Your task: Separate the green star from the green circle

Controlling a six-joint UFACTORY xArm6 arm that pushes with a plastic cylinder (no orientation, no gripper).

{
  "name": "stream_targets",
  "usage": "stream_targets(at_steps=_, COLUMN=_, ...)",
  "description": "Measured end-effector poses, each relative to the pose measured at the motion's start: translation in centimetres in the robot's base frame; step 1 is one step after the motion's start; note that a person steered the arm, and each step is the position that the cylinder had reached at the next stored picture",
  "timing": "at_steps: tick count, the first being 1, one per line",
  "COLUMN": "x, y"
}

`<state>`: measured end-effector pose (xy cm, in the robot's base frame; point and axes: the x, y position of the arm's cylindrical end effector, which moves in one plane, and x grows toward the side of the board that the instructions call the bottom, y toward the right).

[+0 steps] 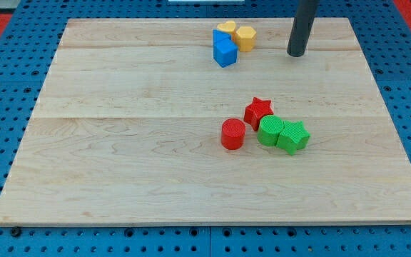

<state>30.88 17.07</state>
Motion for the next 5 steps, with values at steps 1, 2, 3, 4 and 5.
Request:
stream_targets(at_steps=1, x=6.1, y=-0.4)
stream_targets(at_steps=2, x=9.3, y=-7.0)
stream_targets(at_steps=3, x=8.6, y=-7.1)
stream_targets(at_steps=4, x=8.5, y=-7.1)
stream_targets(at_steps=5, x=8.4, y=-7.1)
